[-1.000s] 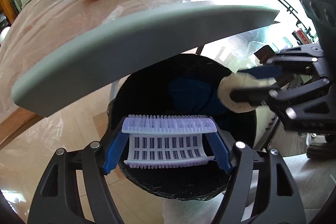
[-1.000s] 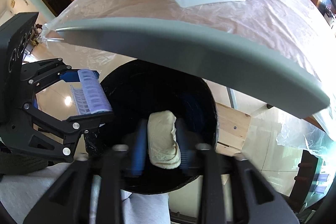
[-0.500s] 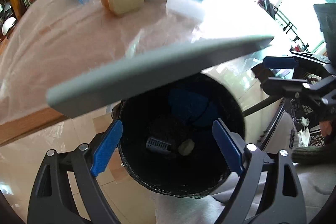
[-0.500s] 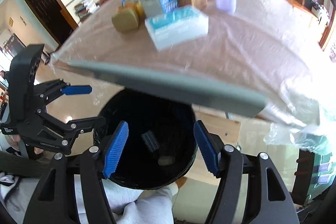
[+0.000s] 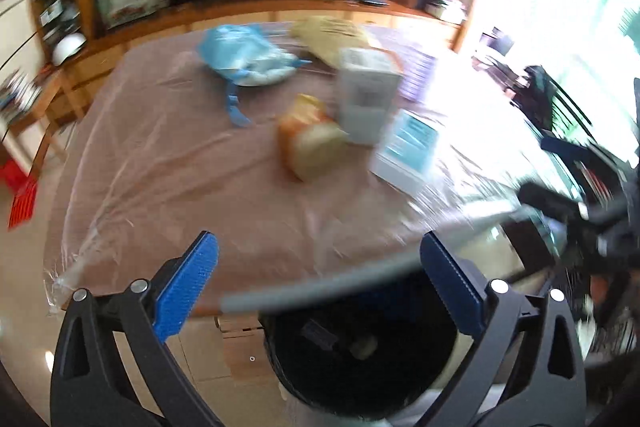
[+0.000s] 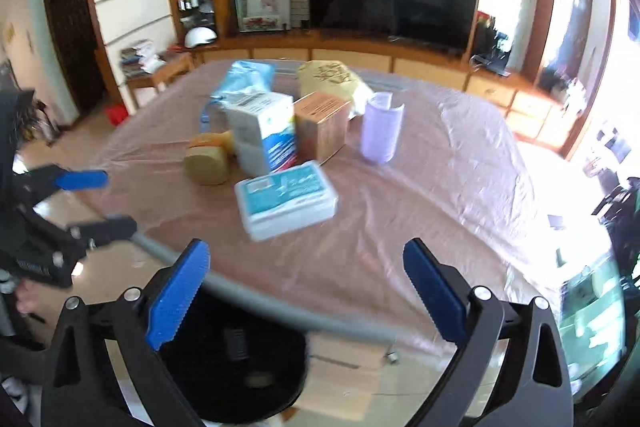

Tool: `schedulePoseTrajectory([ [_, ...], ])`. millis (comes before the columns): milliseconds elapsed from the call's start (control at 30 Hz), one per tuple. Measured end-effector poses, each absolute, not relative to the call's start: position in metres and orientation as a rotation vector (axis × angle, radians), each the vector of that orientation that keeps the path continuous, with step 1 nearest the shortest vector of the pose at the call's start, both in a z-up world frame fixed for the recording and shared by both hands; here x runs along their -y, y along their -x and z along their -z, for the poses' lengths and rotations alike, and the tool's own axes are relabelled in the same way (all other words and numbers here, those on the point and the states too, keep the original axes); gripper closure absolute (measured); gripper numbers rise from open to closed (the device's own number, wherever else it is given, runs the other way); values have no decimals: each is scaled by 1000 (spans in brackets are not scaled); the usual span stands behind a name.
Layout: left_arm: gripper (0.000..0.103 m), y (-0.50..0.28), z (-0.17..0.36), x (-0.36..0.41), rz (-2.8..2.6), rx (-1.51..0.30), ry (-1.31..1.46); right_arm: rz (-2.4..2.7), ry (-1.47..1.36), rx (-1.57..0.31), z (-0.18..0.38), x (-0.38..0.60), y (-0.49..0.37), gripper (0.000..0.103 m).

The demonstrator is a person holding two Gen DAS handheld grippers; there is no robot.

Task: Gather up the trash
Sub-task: 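Grasp the orange-and-cream jar with the left tool while the right tool grasps the dental floss box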

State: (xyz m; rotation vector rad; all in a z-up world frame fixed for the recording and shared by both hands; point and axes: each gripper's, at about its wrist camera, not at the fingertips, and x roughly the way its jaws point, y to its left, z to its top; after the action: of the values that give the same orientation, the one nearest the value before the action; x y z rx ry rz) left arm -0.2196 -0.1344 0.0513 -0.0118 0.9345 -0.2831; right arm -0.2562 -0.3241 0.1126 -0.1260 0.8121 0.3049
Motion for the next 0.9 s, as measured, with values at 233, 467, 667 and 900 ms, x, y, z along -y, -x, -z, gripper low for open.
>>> schedulePoseTrajectory([
  [233, 2, 168, -43, 137, 232, -968, 78, -366, 189, -846, -92, 301, 222, 7],
  [467, 2, 144, -26, 148, 244, -1022, 102, -415, 264, -878, -77, 287, 207, 7],
  [667, 2, 138, -19, 150, 205, -1037, 91, -427, 259, -895, -75, 283, 199, 7],
  [900, 2, 129, -12, 135, 165, -1043, 79, -456, 265, -898, -69, 278, 190, 7],
])
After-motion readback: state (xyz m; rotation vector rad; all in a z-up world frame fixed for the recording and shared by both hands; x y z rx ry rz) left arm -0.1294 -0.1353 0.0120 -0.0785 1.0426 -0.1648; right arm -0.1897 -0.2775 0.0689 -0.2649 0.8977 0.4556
